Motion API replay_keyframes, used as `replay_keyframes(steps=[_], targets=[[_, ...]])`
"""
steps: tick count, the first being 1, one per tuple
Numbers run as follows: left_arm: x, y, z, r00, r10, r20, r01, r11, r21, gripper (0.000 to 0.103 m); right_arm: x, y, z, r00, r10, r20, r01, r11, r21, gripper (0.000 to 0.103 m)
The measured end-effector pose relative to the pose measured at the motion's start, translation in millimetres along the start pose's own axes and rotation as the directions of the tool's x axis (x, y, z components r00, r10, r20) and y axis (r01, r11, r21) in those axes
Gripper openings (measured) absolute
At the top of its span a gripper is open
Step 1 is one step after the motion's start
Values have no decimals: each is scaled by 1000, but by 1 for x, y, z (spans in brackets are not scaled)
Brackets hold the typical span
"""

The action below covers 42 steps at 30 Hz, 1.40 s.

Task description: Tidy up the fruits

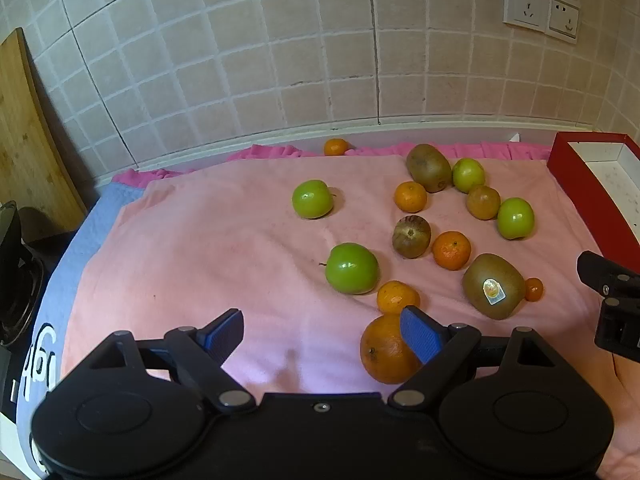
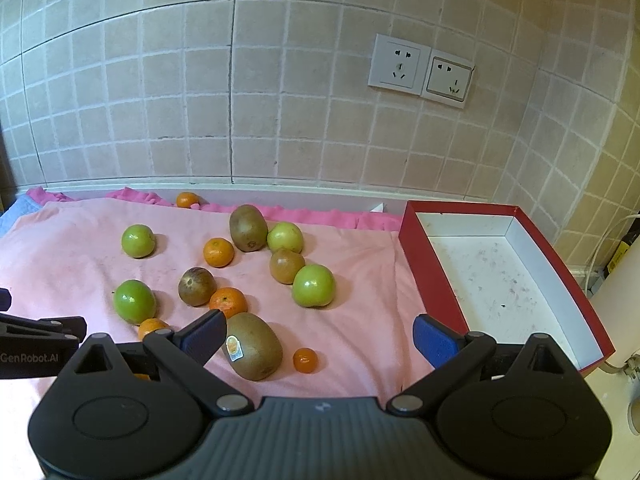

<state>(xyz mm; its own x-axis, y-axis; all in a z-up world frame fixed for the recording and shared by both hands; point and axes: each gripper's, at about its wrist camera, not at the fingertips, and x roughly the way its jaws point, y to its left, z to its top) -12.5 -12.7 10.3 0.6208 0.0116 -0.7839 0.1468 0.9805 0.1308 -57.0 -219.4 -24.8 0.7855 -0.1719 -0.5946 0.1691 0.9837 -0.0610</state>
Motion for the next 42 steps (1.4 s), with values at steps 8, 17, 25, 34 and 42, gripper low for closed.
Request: replay_keyframes(steps=[8, 17, 25, 34, 42], targets=[[4, 4, 0, 999, -32, -18, 31, 999, -16, 102, 2, 2, -2, 1000, 5, -9, -5, 1000, 5, 101], [6, 4, -1, 999, -30, -19, 29, 1000, -9, 102, 3, 2, -2, 1000, 5, -12, -5, 1000, 8, 101], [9, 5, 0, 999, -39, -27, 38, 999, -12, 102, 5, 2, -4, 1000, 1, -25, 0, 1000, 10, 101], [9, 5, -1, 999, -38, -24, 38, 999, -7, 102, 7, 1, -4, 999, 4, -35, -4, 1000, 25, 101], [13, 8, -3, 998, -49, -31, 49, 999, -11, 102, 11, 3, -4, 999, 16, -41, -15, 1000, 22, 101]])
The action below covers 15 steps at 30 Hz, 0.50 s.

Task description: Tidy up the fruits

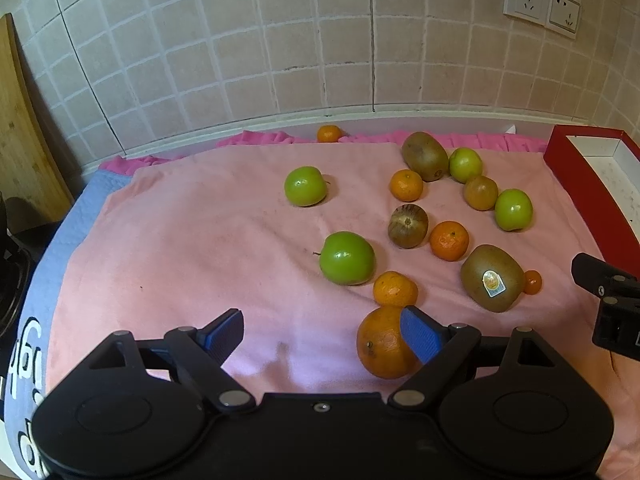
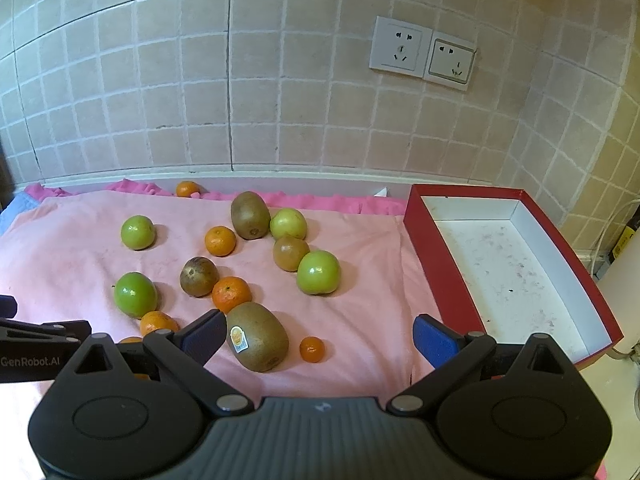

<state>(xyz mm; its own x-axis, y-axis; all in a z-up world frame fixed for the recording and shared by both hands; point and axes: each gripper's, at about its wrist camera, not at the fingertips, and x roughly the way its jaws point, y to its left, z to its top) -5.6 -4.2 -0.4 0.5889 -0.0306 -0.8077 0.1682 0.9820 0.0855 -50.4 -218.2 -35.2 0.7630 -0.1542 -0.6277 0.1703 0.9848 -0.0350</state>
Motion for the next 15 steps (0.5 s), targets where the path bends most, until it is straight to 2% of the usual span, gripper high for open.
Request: replay_keyframes(steps=[6, 10, 15], targets=[[2, 22, -6, 996, -76, 39, 76, 997, -2, 102, 8, -11, 3, 1000, 20, -9, -20, 1000, 18, 101], [4, 35, -5, 989, -134, 63, 133, 991, 16, 102, 18, -17, 13, 1000, -13, -1, 13, 1000, -18, 98], [22, 34, -6, 963, -268, 6, 268, 963, 22, 102, 35, -26, 32, 1000, 13, 10, -13, 1000, -19, 98]])
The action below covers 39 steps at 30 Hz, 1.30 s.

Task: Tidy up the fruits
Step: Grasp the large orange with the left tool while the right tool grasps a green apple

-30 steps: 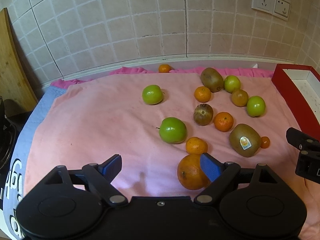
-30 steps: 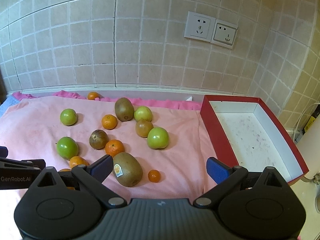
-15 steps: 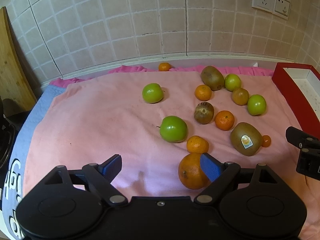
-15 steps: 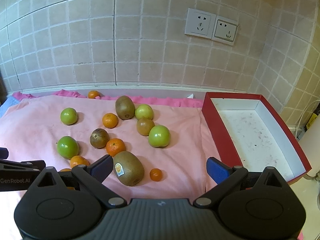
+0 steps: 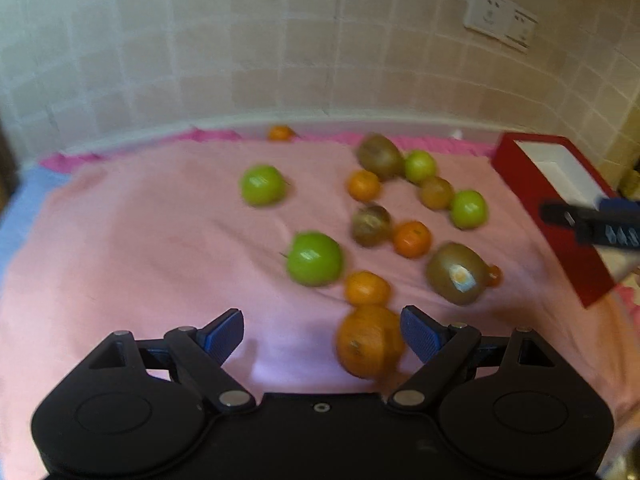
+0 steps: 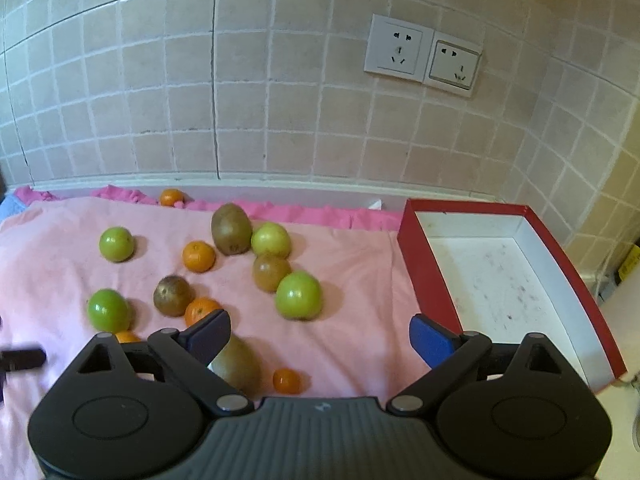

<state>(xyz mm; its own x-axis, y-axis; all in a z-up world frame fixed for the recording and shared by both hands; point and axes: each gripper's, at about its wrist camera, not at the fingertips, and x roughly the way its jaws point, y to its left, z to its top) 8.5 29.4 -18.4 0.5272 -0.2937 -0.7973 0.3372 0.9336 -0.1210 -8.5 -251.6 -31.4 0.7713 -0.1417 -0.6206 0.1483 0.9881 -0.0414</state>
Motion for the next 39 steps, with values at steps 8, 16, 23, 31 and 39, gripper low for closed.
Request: replay_keyframes(steps=[8, 16, 23, 31, 39], targets=[[39, -18, -6, 994, -77, -77, 79, 996, 28, 102, 47, -6, 16, 999, 12, -37, -13, 1000, -5, 93], [66, -5, -11, 977, -155, -144, 149, 987, -51, 82, 101, -1, 19, 990, 64, -127, -64, 998, 7, 90], [80, -6, -9, 975, -144, -168, 137, 989, -52, 84, 138, 1, 17, 981, 68, -182, -70, 998, -1, 90], [88, -11, -9, 976, -129, -173, 125, 992, -34, 80, 158, 2, 11, 969, 90, -228, -89, 996, 14, 77], [86, -13, -9, 978, -135, -157, 131, 991, -33, 68, 165, 2, 10, 967, 126, -222, -121, 992, 35, 51]])
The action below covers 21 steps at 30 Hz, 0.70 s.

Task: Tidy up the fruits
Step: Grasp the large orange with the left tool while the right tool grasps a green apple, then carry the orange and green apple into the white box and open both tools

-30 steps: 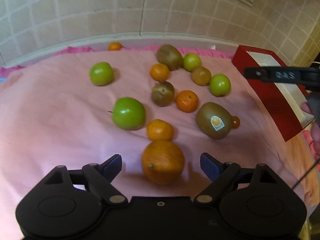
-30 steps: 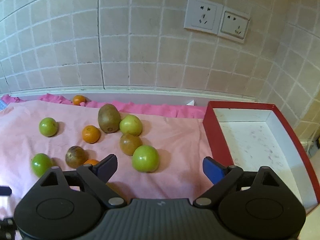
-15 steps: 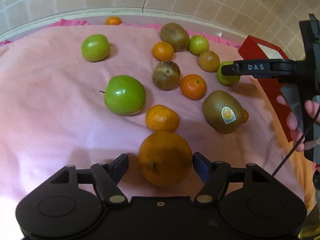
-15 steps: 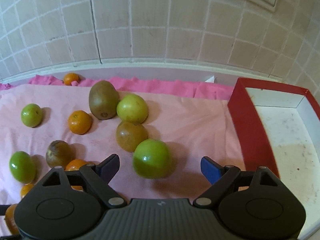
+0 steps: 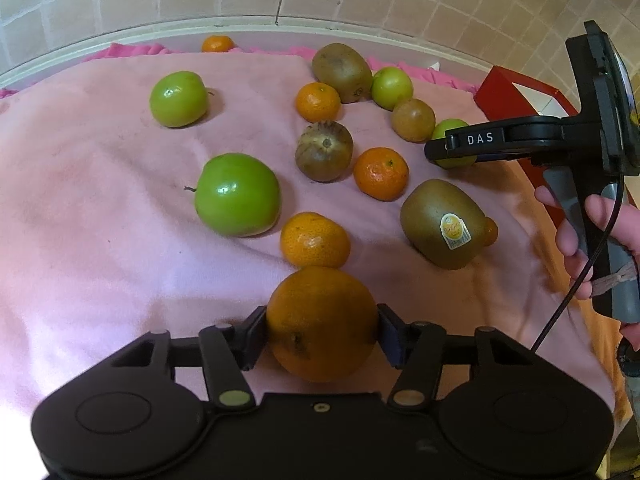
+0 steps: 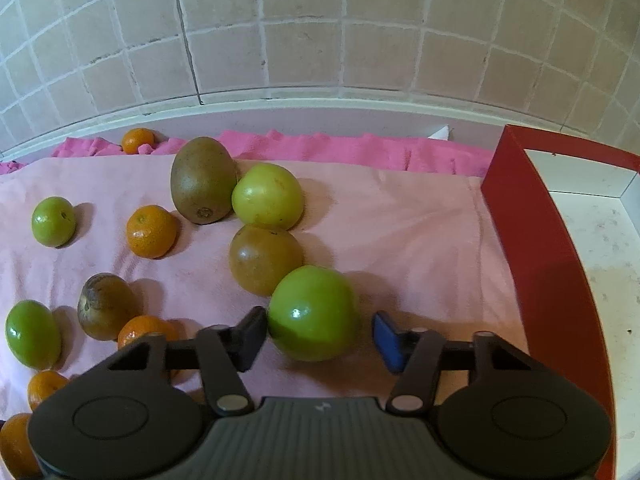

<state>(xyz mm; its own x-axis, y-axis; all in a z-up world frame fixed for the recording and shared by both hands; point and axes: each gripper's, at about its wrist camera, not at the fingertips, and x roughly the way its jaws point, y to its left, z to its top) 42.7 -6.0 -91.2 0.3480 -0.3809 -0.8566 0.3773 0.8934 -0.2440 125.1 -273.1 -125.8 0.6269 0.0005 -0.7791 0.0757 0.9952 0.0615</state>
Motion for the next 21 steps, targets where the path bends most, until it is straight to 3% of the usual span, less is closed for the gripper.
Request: replay_keyframes(steps=[7, 13, 17, 21], targets=[[-12, 0, 0, 998, 30, 47, -30, 1000, -2, 66, -18, 4, -4, 999, -11, 44, 11, 1000, -3, 51], [-44, 2, 8, 991, -8, 133, 7, 1000, 11, 66, -67, 4, -1, 991, -22, 129, 20, 1000, 17, 51], [-70, -7, 29, 978, -46, 202, 26, 995, 101, 66, -112, 0, 6, 979, -54, 198, 49, 998, 28, 51], [-91, -31, 70, 960, -89, 267, 21, 969, 245, 66, -164, -17, 12, 951, -134, 279, 119, 990, 71, 51]])
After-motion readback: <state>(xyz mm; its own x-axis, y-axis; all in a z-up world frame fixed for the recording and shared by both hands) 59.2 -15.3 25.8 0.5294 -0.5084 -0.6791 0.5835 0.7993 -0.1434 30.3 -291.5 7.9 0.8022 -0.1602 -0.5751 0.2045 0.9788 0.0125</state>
